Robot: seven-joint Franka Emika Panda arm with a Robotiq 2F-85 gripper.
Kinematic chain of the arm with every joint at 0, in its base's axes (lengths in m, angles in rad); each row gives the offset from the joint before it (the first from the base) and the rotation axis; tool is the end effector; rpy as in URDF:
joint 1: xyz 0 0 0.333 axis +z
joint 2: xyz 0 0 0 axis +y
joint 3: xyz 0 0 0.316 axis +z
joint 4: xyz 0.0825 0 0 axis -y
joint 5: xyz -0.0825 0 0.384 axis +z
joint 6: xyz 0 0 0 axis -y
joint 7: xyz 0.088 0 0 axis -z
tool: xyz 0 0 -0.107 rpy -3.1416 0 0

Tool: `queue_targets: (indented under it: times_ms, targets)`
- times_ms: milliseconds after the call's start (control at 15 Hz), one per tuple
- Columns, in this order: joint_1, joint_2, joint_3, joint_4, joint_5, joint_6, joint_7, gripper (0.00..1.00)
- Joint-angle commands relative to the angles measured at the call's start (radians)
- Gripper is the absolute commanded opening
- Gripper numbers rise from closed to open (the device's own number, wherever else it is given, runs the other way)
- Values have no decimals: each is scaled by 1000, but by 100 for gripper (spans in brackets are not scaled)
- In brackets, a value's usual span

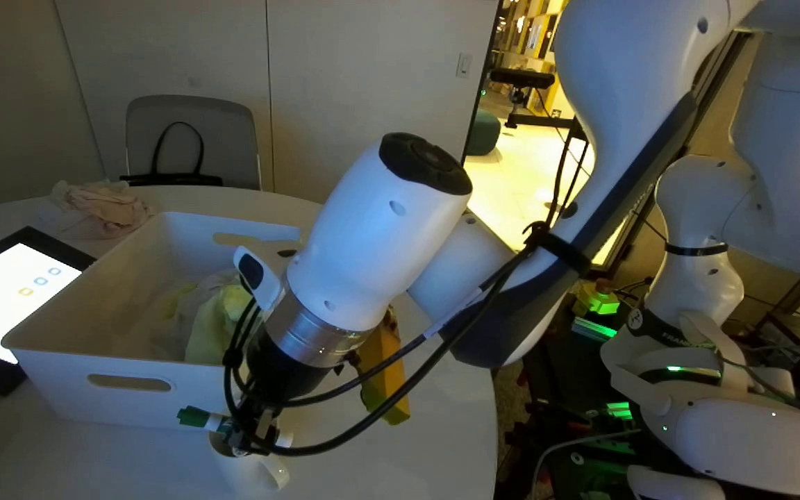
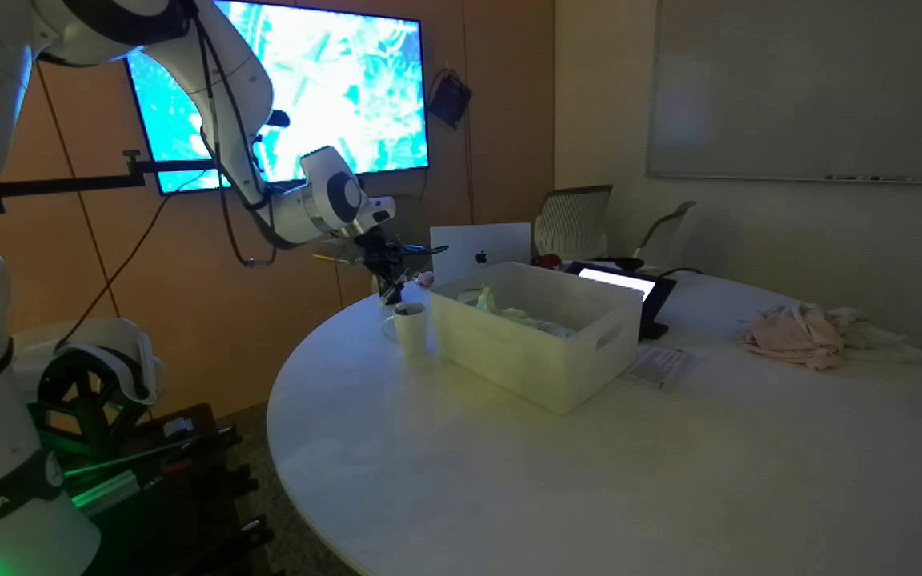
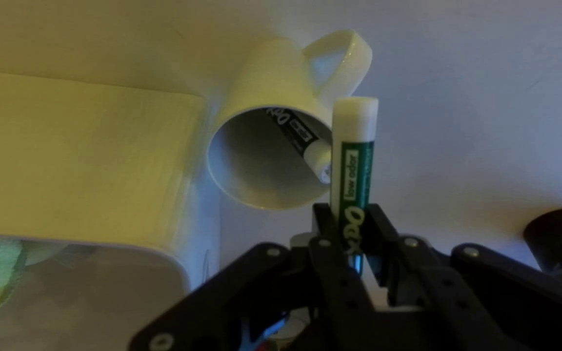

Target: Put the cloths in the box, then put the marker and the yellow object in the cup

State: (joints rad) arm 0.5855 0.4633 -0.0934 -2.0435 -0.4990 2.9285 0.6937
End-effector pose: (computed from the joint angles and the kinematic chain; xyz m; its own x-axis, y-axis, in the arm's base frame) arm 0.5368 0.3254 0.2523 0.8537 0.2596 0.4514 0.2703 -0.9619 0.0419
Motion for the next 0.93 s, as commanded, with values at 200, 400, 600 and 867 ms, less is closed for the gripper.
queue_targets:
  times_ms: [200,400,600,867]
  targets:
    - [70,27,-91,56,-58,10,55,15]
    - [99,36,-128,64,-84,16,69,15]
    - [114,60,-147,86,-90,17,73,15]
    - [128,104,-166,125,-88,9,76,15]
